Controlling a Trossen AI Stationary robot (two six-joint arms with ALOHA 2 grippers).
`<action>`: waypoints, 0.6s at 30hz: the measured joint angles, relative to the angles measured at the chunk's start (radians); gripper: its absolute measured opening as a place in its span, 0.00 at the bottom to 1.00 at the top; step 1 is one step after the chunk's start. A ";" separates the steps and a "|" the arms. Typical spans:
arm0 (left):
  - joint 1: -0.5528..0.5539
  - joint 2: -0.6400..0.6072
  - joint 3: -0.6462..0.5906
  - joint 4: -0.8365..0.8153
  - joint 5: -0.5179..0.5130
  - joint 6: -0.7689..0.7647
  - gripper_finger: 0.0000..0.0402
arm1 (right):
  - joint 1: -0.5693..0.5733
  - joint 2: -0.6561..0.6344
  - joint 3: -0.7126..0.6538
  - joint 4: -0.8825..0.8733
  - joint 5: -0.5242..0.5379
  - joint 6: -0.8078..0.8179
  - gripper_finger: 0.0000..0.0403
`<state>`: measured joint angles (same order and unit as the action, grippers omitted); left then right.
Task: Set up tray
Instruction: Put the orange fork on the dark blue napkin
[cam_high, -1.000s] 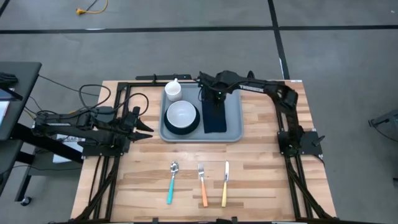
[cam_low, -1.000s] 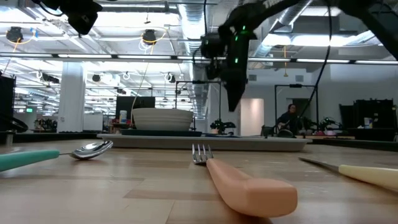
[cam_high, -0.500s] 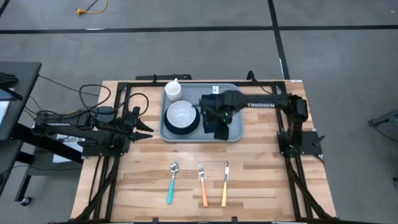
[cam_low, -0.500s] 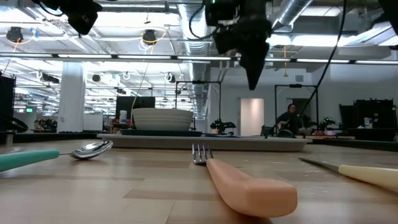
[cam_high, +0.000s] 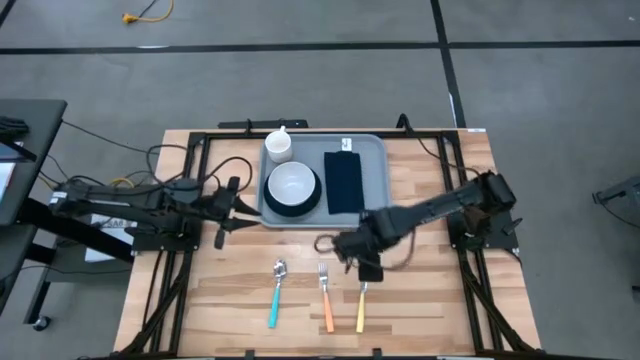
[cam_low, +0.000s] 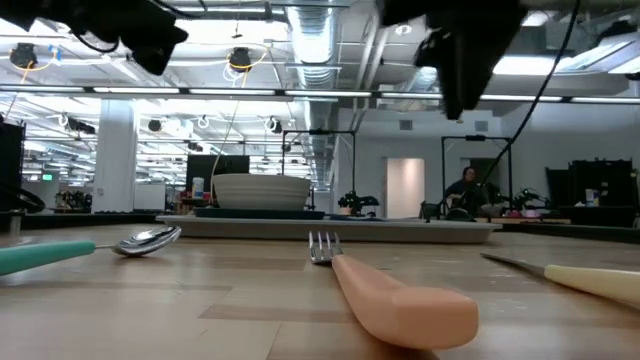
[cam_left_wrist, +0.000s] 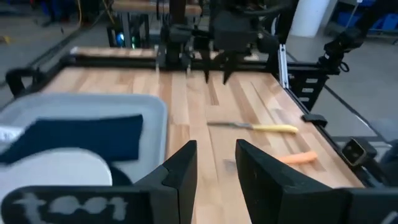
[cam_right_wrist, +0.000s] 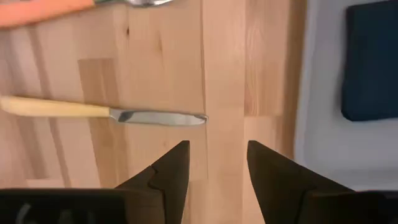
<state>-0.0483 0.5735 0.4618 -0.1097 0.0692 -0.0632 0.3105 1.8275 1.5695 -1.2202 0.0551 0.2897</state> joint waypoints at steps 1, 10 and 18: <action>0.000 0.019 -0.001 0.027 0.000 0.010 0.24 | 0.024 -0.010 -0.015 0.028 0.035 0.027 0.38; 0.001 0.135 0.001 0.081 -0.007 0.037 0.24 | 0.141 -0.042 -0.107 0.409 0.315 0.390 0.36; 0.002 0.105 0.063 0.066 -0.097 0.170 0.24 | 0.061 -0.040 -0.106 0.582 0.087 0.676 0.36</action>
<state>-0.0467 0.6788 0.5252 -0.0437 -0.0278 0.1066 0.3717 1.7878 1.4639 -0.6386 0.1417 0.9662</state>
